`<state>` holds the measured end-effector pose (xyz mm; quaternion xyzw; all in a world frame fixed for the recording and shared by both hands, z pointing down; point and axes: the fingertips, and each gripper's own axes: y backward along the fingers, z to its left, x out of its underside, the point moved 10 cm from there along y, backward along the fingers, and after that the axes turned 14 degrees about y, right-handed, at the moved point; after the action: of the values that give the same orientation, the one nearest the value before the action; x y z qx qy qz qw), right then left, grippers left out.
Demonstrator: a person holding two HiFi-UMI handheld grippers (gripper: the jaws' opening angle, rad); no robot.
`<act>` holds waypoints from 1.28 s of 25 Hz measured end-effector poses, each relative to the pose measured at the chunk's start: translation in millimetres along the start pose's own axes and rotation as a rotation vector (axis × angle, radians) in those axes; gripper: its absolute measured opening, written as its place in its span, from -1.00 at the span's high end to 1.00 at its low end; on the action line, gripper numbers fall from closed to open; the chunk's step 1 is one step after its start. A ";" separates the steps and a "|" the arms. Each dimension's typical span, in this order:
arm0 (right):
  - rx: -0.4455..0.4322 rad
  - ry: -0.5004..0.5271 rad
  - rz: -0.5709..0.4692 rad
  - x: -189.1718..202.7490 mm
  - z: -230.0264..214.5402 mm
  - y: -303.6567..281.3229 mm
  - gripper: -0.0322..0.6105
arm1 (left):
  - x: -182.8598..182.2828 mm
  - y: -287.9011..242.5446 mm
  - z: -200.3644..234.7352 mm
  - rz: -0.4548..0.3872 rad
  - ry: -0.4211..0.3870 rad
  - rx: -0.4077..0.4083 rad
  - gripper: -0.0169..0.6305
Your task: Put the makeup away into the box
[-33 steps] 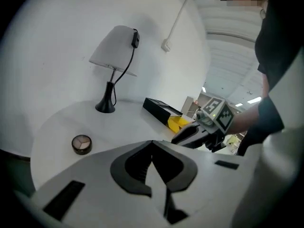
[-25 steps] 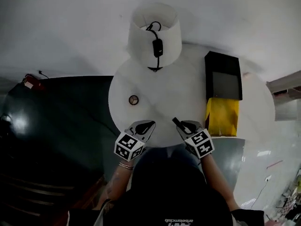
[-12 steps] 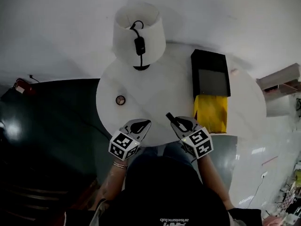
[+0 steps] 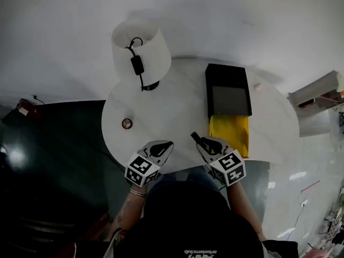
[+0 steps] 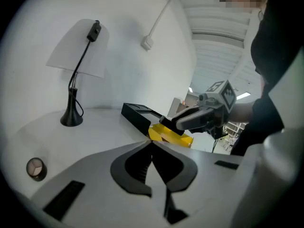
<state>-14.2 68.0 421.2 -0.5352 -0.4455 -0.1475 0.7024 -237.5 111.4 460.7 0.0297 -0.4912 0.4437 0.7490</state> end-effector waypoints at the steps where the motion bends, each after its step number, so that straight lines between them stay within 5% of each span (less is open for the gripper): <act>1: -0.003 0.001 0.000 1.6 -4.1 3.6 0.58 | -2.7 -4.2 -3.9 -0.003 -0.001 -0.002 0.91; 16: -0.022 0.022 0.013 29.6 -77.8 30.9 0.58 | -23.3 -68.6 -38.0 -0.002 0.028 -0.045 0.91; 32: -0.137 0.034 0.079 74.8 -132.6 23.5 0.58 | -31.6 -112.9 -47.8 -0.037 0.102 -0.192 0.91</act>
<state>105.8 -19.9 461.1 -0.5967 -0.4010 -0.1589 0.6767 -129.2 46.0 456.2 -0.0557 -0.4922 0.3817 0.7804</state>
